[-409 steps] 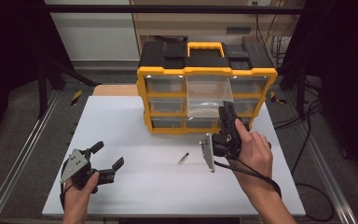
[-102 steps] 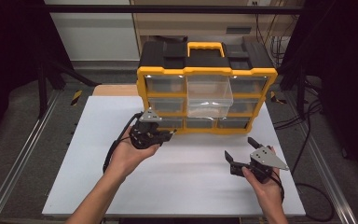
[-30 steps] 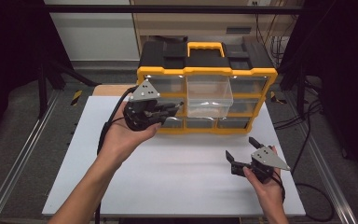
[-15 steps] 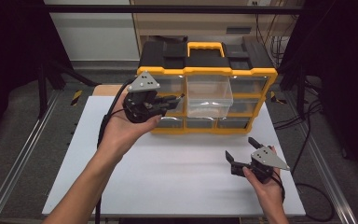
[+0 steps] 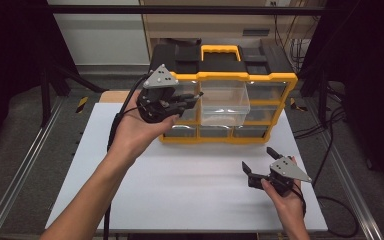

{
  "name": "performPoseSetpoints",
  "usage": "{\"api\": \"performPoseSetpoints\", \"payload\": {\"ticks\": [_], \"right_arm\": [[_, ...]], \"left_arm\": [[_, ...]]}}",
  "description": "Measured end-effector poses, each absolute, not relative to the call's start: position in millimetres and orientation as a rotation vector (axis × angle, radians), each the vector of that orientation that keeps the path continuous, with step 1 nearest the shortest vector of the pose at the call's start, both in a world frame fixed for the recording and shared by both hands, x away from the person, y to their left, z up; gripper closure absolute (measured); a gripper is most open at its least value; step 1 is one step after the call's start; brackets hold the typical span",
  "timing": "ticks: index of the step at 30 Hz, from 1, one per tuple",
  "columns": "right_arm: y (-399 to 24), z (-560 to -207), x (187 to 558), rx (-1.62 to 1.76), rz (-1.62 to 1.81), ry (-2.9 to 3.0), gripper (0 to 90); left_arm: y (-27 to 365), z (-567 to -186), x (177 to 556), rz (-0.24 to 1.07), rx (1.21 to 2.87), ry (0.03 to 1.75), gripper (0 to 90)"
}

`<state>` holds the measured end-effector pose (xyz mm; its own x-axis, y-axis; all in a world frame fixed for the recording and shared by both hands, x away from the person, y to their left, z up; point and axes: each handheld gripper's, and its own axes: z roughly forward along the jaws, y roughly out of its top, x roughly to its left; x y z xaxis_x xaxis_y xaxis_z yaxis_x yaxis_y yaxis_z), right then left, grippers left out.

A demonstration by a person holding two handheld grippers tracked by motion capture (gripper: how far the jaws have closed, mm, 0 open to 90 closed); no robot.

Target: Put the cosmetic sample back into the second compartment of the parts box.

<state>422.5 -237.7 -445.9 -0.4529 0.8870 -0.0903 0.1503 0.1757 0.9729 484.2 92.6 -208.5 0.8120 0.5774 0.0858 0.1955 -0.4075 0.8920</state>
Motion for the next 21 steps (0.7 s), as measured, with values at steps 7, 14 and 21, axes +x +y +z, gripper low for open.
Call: {"api": "performPoseSetpoints", "payload": {"ticks": [7,14,21], "right_arm": [[-238.1,-446.0,422.3,0.984,1.331,1.752,5.4],[-237.4,-445.8,422.0,0.985,1.331,1.753,5.4],[-236.6,-446.2,422.0,0.981,1.332,1.756,5.4]], "left_arm": [[85.7,-204.7,485.6,0.471,1.994,0.562,80.9],[79.8,-202.3,486.7,0.469,1.987,0.557,80.9],[76.0,-199.8,489.0,0.435,1.950,0.564,80.9]]}}
